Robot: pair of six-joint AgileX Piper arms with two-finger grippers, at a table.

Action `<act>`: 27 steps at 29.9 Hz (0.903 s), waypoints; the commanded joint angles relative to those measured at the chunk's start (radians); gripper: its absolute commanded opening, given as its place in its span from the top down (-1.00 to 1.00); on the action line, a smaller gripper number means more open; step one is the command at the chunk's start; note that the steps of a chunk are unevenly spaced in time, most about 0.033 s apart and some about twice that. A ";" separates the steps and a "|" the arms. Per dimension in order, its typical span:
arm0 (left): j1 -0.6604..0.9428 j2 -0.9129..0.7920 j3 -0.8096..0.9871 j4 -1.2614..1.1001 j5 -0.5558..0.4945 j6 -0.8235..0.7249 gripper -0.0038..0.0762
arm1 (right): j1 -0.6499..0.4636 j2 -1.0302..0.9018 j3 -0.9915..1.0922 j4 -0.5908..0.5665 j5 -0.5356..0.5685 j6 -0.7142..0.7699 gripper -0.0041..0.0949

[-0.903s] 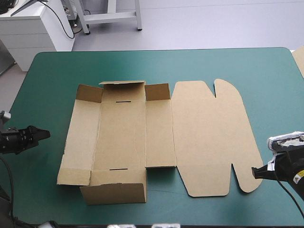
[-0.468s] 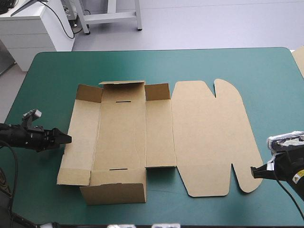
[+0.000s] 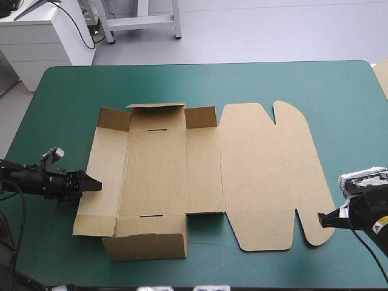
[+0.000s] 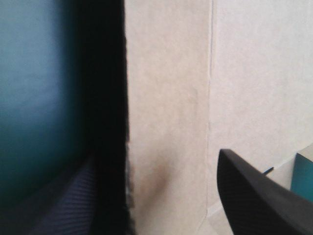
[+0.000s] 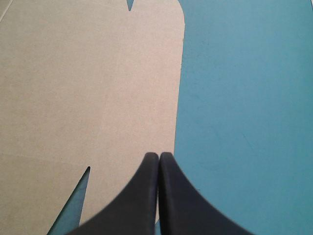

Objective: Fold the box

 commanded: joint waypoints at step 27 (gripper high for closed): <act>-0.039 -0.016 0.129 -0.139 0.093 0.119 0.92 | -0.007 0.002 -0.026 -0.003 -0.053 -0.006 0.95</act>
